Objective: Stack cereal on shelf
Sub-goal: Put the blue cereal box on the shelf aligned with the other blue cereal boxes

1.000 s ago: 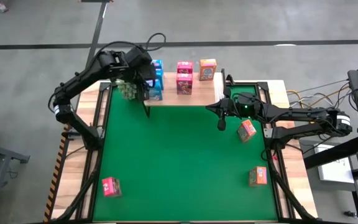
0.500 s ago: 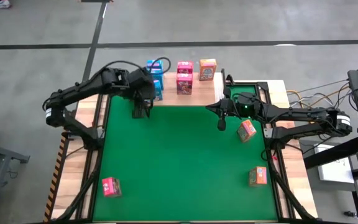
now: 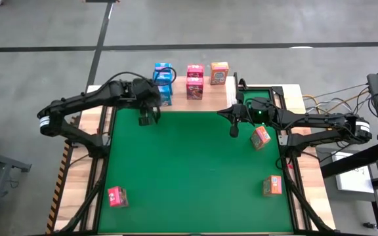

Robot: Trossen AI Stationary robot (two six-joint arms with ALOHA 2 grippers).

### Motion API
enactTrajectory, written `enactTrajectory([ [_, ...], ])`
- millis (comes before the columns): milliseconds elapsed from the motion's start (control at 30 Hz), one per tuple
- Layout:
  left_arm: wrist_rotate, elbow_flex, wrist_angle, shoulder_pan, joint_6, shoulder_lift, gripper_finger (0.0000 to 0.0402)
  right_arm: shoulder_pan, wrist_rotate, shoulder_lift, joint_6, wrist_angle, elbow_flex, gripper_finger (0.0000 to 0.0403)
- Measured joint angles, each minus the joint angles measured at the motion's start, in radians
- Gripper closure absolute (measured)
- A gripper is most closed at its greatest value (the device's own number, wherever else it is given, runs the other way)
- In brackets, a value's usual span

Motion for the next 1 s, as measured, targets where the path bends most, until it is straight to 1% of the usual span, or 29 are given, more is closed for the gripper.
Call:
enactTrajectory([
  [100, 0.000, -0.016, 0.054, 0.012, 0.008, 0.000, 0.0363, 0.000, 0.000, 0.000, 0.000, 0.000, 0.000, 0.0390],
  [267, 0.000, -0.019, 0.062, 0.044, 0.018, 0.006, 0.0363, 0.000, 0.000, 0.000, 0.000, 0.000, 0.000, 0.0390],
  [367, 0.000, -0.019, 0.093, 0.060, 0.019, 0.006, 0.0363, 0.000, 0.000, 0.000, 0.000, 0.000, 0.000, 0.0390],
  [733, 0.003, -0.019, 0.099, 0.069, 0.020, 0.006, 0.0363, 0.000, 0.000, 0.000, 0.000, 0.000, 0.000, 0.0390],
  [800, 0.019, -0.019, 0.097, 0.068, 0.010, 0.006, 0.0363, 0.000, 0.000, 0.000, 0.000, 0.000, 0.000, 0.0390],
  [933, 0.093, -0.017, 0.093, 0.063, -0.003, 0.004, 0.0363, 0.000, 0.000, 0.000, 0.002, 0.000, 0.000, 0.0390],
  [1000, 0.107, -0.014, 0.087, 0.055, -0.001, -0.006, 0.0363, 0.000, 0.000, 0.000, 0.009, 0.000, 0.000, 0.0390],
])
